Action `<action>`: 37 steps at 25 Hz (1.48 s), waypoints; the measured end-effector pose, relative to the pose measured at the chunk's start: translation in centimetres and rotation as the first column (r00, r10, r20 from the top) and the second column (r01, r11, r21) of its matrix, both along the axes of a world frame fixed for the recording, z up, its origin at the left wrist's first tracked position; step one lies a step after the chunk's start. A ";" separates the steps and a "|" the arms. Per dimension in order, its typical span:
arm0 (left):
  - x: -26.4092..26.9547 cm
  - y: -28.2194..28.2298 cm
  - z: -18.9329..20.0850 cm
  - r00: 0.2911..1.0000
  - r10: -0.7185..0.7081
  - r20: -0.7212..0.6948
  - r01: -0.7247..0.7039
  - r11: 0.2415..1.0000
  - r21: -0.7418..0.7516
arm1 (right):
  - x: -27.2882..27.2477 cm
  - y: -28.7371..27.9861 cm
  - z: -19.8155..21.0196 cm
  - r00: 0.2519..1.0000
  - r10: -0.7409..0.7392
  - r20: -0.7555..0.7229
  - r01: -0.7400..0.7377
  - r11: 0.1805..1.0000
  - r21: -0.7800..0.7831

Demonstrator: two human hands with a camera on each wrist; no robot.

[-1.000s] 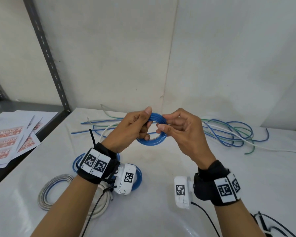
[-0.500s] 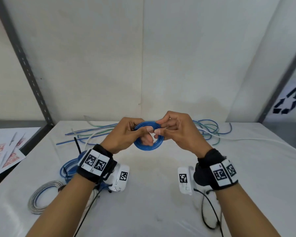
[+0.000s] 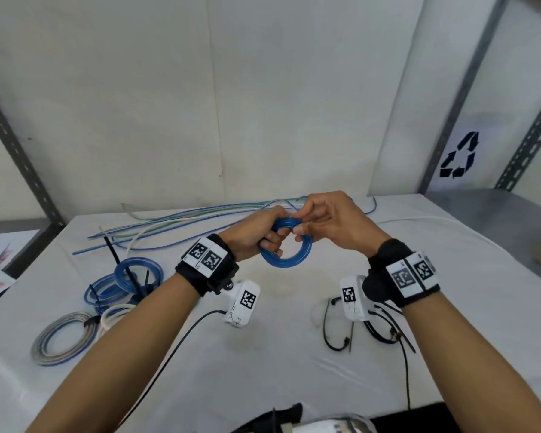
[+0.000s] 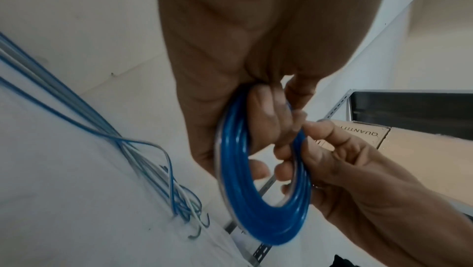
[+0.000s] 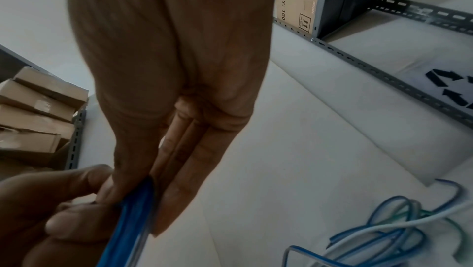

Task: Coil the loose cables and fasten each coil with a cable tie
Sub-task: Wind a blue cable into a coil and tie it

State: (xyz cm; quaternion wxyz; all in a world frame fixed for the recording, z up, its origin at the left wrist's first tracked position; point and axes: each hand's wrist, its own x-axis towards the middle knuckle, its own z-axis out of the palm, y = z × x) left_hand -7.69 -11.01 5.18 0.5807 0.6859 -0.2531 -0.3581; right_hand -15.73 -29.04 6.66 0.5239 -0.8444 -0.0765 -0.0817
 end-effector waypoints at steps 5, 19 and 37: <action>-1.5 -1.7 -1.6 0.993 0.099 0.058 -0.098 0.995 -0.011 | -0.7 -0.8 -1.2 0.999 -0.021 -0.036 0.016 0.992 -0.123; -1.0 -1.3 -6.2 0.967 0.187 0.173 -0.211 0.969 0.130 | 0.9 -1.5 -9.1 0.816 -0.261 -0.516 -0.275 0.609 -0.744; 7.6 4.8 -5.5 0.765 0.638 -0.083 -0.637 0.732 -0.243 | 7.0 2.6 -4.6 0.982 -0.116 -0.147 0.132 0.985 0.108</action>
